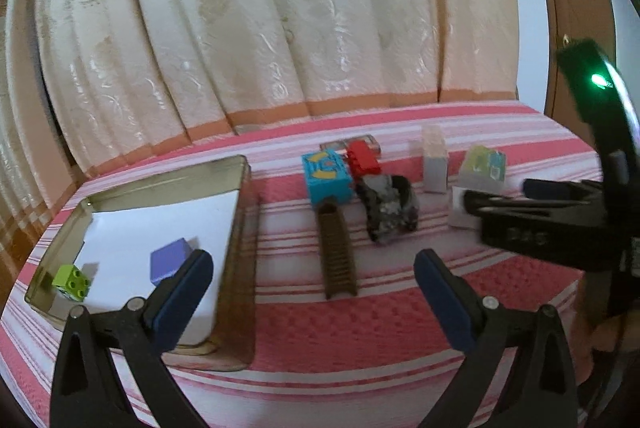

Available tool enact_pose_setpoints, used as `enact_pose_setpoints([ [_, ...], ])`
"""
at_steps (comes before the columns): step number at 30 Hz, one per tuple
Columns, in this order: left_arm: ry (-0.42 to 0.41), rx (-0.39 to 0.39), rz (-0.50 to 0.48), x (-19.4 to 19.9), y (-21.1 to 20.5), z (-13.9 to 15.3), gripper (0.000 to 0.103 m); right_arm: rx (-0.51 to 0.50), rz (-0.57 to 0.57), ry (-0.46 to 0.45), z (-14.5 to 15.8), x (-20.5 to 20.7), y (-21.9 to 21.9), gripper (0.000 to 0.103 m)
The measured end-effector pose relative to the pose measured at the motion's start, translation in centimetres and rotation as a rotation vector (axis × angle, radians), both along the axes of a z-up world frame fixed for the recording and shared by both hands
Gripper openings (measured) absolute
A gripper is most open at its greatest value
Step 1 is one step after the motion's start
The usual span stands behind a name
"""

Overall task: Organize rigid objects
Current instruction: 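Grasp the white charger plug with the right tool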

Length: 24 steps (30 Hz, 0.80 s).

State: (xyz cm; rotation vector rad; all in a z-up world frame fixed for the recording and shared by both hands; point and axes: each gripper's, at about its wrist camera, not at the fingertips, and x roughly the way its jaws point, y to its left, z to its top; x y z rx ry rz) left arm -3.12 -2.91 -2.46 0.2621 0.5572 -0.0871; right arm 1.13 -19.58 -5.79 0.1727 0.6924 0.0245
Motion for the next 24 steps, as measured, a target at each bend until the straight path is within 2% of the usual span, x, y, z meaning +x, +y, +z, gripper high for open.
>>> enact_pose_setpoints([
  [1, 0.007, 0.002, 0.002, 0.1, -0.1, -0.1, 0.101, 0.012, 0.022, 0.016, -0.2, 0.4, 0.2, 0.072],
  [6, 0.073, 0.009, -0.012, 1.2, -1.0, -0.9, 0.101, 0.008, 0.06, 0.098, -1.3, 2.3, 0.9, 0.071],
  [9, 0.108, 0.017, -0.02, 1.7, -1.6, -1.3, 0.101, 0.0, 0.074, 0.096, -1.3, 2.9, 1.0, 0.07],
  [11, 0.125, 0.012, -0.016, 2.0, -1.7, -1.5, 0.101, -0.045, 0.086, 0.101, -1.3, 2.9, 1.4, 0.063],
  [15, 0.171, -0.012, -0.006, 2.7, -1.3, -1.9, 0.101, -0.08, 0.126, 0.096, -1.3, 2.3, 1.5, 0.062],
  [21, 0.189, 0.002, -0.012, 3.5, -2.2, -2.2, 0.101, 0.051, 0.091, 0.051, -1.0, 1.3, -1.2, 0.062],
  [24, 0.189, 0.031, 0.005, 4.4, -3.0, -2.4, 0.1, 0.067, 0.067, 0.002, -0.4, 0.7, -1.7, 0.062],
])
